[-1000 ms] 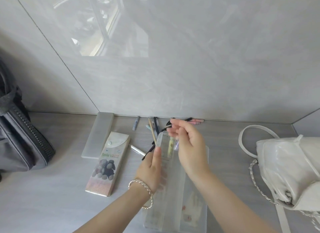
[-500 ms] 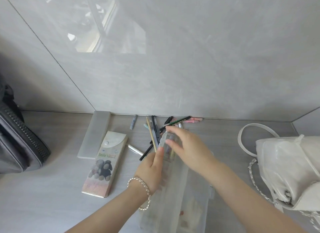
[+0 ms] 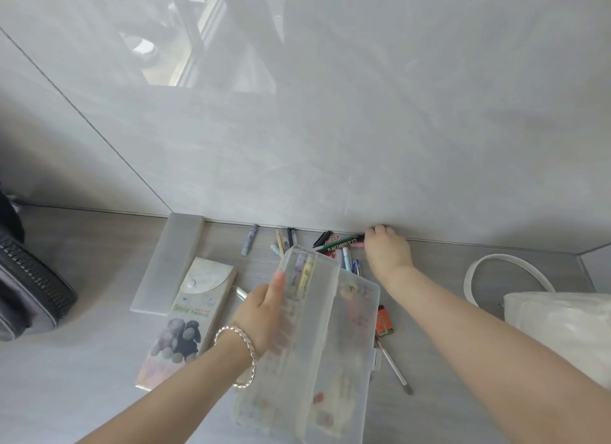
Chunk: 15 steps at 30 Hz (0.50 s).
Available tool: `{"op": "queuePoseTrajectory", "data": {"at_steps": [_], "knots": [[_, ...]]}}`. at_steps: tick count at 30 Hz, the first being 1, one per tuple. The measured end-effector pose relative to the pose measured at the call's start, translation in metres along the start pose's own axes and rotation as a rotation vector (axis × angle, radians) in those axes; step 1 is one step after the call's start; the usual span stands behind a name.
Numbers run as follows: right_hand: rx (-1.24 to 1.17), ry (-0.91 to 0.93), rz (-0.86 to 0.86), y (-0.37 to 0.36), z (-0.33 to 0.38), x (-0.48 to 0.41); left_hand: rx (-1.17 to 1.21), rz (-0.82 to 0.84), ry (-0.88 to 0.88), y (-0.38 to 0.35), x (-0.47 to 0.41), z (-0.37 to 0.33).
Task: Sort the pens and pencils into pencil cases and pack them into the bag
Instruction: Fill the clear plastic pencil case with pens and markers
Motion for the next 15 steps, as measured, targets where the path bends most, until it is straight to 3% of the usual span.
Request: {"op": "queuePoseTrajectory", "data": {"at_steps": [10, 12, 15], "knots": [[-0.121, -0.173, 0.202, -0.018, -0.01, 0.016, 0.011, -0.035, 0.026, 0.008, -0.004, 0.008], [-0.358, -0.207, 0.167, -0.01, -0.013, 0.027, 0.026, -0.038, 0.026, 0.008, -0.002, 0.008], [-0.907, -0.18, -0.033, 0.017, -0.002, 0.048, 0.053, -0.028, 0.031, 0.003, 0.002, 0.01]]}}
Point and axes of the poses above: each hand's wrist, its own x-axis away from the middle knuckle, its own y-axis out of the back of the hand, z = x × y, the point moved 1 cm from there along -x, towards the middle knuckle, and after that the axes turned 8 degrees about -x, right-handed, at the moved point
